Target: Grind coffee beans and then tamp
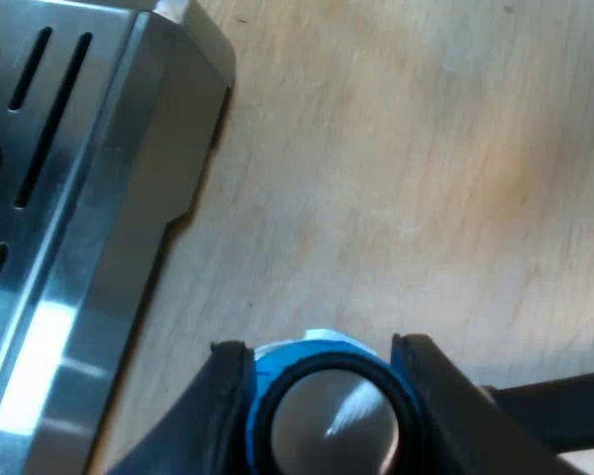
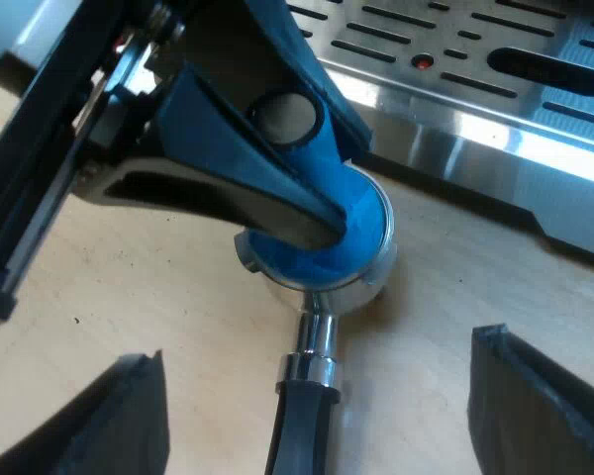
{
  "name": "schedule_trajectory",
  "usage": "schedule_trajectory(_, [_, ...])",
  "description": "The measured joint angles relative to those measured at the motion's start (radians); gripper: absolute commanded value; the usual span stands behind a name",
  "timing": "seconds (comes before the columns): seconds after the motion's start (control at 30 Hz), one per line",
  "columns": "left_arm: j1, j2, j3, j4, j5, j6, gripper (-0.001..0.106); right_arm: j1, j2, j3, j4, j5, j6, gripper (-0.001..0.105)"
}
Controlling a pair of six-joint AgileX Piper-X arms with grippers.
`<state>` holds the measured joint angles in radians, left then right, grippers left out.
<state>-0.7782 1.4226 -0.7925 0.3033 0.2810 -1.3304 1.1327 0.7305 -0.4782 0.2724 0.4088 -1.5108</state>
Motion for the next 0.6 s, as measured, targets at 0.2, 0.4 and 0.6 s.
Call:
schedule_trajectory(0.2, [0.0, 0.01, 0.0, -0.002, -0.018, 0.0, 0.001, 0.0, 0.0, 0.006, 0.0, 0.0, 0.0, 0.065])
schedule_trajectory(0.4, [0.0, 0.053, -0.004, -0.011, -0.02, 0.0, 0.001, 0.0, 0.0, 0.008, 0.0, 0.0, 0.0, 0.065])
schedule_trajectory(0.6, [0.0, 0.07, -0.011, -0.027, -0.013, -0.005, 0.001, 0.0, 0.0, 0.008, 0.0, 0.0, 0.0, 0.065])
